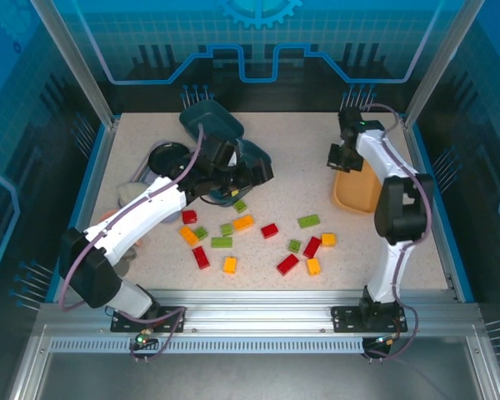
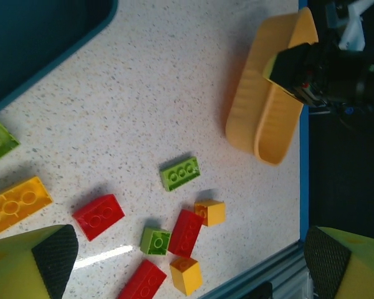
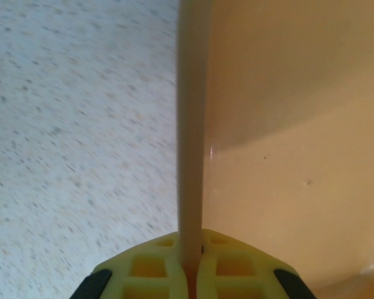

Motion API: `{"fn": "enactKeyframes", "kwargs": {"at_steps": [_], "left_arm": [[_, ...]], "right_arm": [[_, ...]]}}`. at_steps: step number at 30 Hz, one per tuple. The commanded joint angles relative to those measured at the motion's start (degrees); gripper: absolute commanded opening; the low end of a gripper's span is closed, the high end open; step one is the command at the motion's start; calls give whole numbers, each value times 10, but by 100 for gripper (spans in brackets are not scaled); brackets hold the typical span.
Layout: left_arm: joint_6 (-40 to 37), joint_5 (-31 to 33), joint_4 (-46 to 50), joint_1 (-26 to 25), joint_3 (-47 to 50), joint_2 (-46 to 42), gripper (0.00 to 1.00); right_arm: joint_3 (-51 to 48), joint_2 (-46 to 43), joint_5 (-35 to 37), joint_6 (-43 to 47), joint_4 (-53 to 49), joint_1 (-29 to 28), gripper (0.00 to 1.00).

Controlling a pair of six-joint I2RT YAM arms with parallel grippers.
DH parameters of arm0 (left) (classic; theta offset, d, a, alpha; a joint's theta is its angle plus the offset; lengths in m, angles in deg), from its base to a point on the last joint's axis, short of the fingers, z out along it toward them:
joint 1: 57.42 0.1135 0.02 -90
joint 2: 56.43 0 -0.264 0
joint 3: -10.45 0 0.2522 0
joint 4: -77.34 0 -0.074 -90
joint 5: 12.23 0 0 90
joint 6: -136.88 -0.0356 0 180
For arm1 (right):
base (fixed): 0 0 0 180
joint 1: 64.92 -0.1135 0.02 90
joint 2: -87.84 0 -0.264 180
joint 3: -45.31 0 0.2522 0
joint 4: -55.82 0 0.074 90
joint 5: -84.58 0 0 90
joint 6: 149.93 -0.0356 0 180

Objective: Sort the legos into containers by color

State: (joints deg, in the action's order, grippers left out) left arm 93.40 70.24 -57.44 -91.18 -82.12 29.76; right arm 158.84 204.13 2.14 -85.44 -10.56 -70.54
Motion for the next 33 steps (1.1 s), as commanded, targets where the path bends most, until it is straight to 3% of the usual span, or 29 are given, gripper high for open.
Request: {"fn": "enactKeyframes", "kwargs": {"at_steps": [1, 4, 7, 9, 12, 16, 22, 26, 33], "left_arm": [[5, 11, 44, 31, -19, 1, 96], [3, 9, 54, 55, -19, -10, 96], [-3, 11, 71, 74, -14, -24, 96], [-3, 14, 79, 84, -5, -38, 96], [-3, 24, 96, 103, 14, -64, 96], [5, 45, 129, 140, 55, -112, 96], [4, 63, 169, 184, 101, -169, 97], [4, 66, 174, 193, 115, -187, 97], [7, 55, 175, 195, 124, -203, 97]], "right_arm": [[73, 75, -21, 18, -65, -12, 2], [131, 120, -34, 16, -87, -20, 12], [171, 132, -21, 15, -111, -33, 36], [171, 109, -4, 12, -113, -43, 51], [130, 40, 8, -6, -80, -70, 61], [79, -9, -12, -57, -53, -138, 63], [50, 15, -70, -176, 27, -252, 61], [96, 72, -105, -228, 43, -284, 61], [154, 149, -106, -279, 18, -298, 57]]}}
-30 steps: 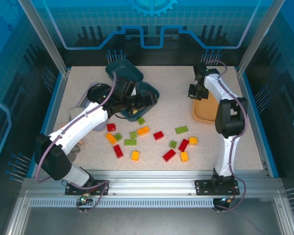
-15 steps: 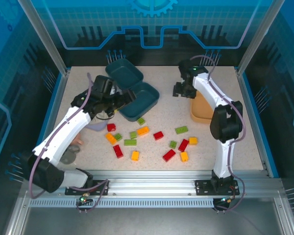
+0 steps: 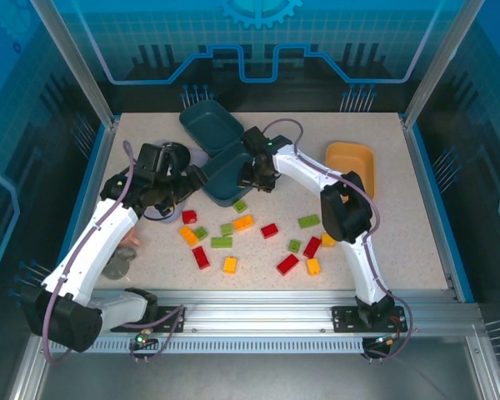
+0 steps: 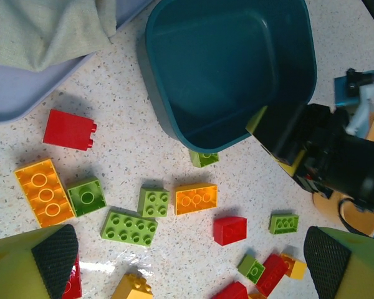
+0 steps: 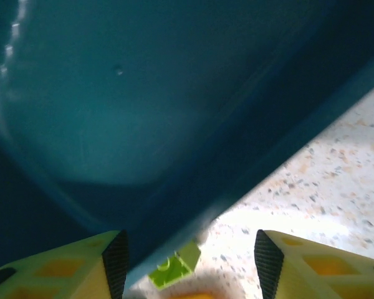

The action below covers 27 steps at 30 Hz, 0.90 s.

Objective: Sort the legos into containers by color

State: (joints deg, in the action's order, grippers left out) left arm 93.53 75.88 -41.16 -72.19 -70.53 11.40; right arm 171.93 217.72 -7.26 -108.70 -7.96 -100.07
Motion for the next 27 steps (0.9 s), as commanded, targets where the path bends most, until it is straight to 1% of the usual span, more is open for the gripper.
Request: {"fn": "enactKeyframes", "kwargs": {"at_steps": [1, 3, 6, 9, 11, 13, 18, 19, 22, 27], "left_arm": [[5, -3, 12, 6, 9, -22, 97], [5, -7, 13, 5, 11, -26, 97], [3, -11, 17, 6, 14, -32, 97], [3, -12, 19, 7, 17, -38, 97], [3, -13, 19, 7, 18, -40, 97], [3, -15, 18, 7, 18, -40, 97], [5, -24, 5, 6, 24, -35, 97], [5, -28, 0, 7, 24, -33, 97], [3, -39, -14, 7, 21, -20, 97], [-8, -49, -19, 7, -18, 43, 96]], "right_arm": [[22, 16, -12, -53, 0, -3, 56], [29, 26, -12, -61, 5, -2, 54], [53, 52, -10, -71, -8, -2, 46], [62, 61, 1, -86, -19, 0, 36], [67, 61, 18, -95, -33, 2, 24], [73, 58, 36, -97, -43, 7, 15], [90, 49, 68, -64, -74, 35, 1], [92, 44, 72, -50, -78, 43, 0], [97, 37, 81, 0, -89, 73, 0], [124, 37, 96, 113, -124, 118, 0]]}}
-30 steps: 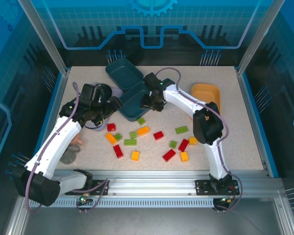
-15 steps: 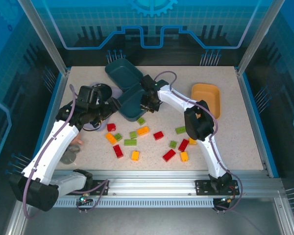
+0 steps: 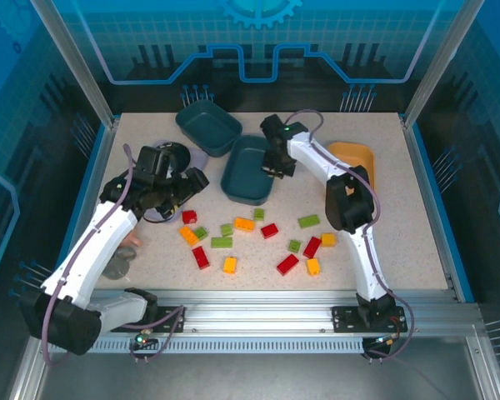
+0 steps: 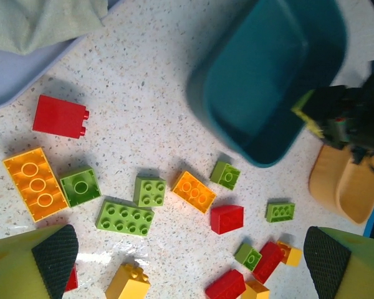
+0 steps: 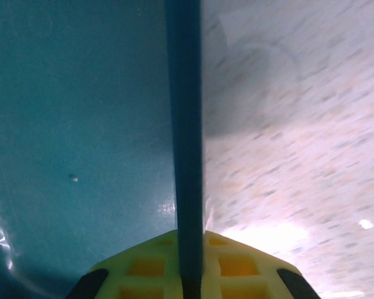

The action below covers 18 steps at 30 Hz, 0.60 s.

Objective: Sort the legos into containers by color

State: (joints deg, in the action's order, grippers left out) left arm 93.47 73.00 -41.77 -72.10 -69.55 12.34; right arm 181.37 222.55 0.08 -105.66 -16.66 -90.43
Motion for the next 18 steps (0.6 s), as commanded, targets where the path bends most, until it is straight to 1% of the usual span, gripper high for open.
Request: {"fn": "enactKeyframes", "kwargs": {"at_steps": [1, 7, 11, 12, 14, 16, 18], "left_arm": [[-10, -22, -12, 6, -42, 52, 96], [-23, -24, -15, 9, -145, 176, 91], [-23, -21, -17, 20, -235, 283, 82], [-23, -19, -16, 22, -259, 307, 81], [-27, -12, -18, 25, -318, 364, 79], [-36, 0, -20, 26, -377, 417, 75], [-46, 9, -19, 29, -444, 474, 70]], "right_arm": [[34, -7, 27, 102, -47, 31, 0], [46, 1, 47, 167, -61, 80, 0], [82, 23, 52, 195, -85, 92, 1], [89, 25, 51, 200, -88, 91, 9], [102, 23, 48, 207, -91, 89, 29], [110, 14, 44, 214, -91, 85, 43], [117, -1, 34, 213, -91, 83, 51]]}}
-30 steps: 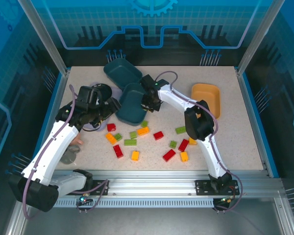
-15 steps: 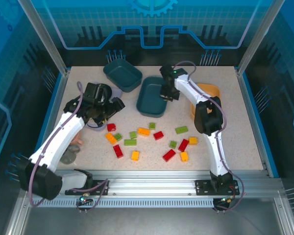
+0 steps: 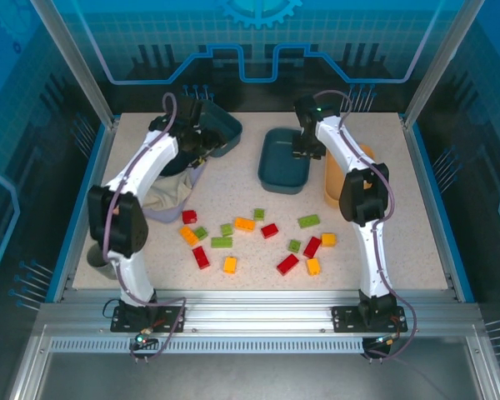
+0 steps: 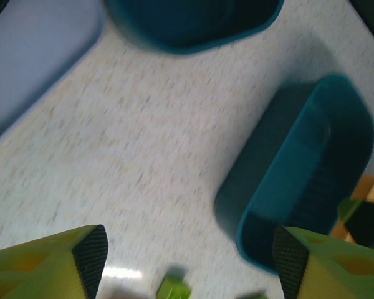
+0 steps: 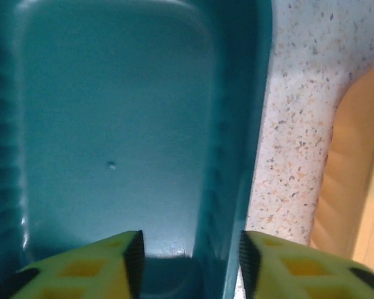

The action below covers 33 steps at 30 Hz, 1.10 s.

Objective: Sort the legos into containers by color

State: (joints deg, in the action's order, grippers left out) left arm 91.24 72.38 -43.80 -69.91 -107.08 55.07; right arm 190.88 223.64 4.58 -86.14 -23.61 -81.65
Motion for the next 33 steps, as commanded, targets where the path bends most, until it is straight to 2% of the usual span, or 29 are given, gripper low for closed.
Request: {"fn": "enactKeyframes", "kwargs": {"at_steps": [1, 5, 8, 12, 15, 20, 26, 33], "left_arm": [[-30, 22, 7, 9, -109, 78, 66], [-40, 47, 29, 20, -258, 196, 45], [-39, 42, 41, 30, -357, 281, 38], [-46, -1, 12, 34, -415, 350, 31], [-50, -49, -20, 34, -419, 375, 27], [-77, -97, -8, 24, -418, 390, 24], [-130, -128, 19, 2, -389, 368, 24], [-172, -141, 41, -34, -301, 319, 22]], "right_arm": [[23, -22, -16, 16, -22, -6, 53], [10, -78, -35, 7, -22, -9, 48], [-35, -131, -39, 4, -15, -14, 48], [-147, -220, -45, -6, 27, -8, 47], [-222, -277, -59, -11, 51, 11, 49], [-303, -334, -90, -15, 75, 57, 50], [-326, -346, -100, -14, 84, 80, 50], [-339, -348, -109, -23, 92, 102, 51]]}}
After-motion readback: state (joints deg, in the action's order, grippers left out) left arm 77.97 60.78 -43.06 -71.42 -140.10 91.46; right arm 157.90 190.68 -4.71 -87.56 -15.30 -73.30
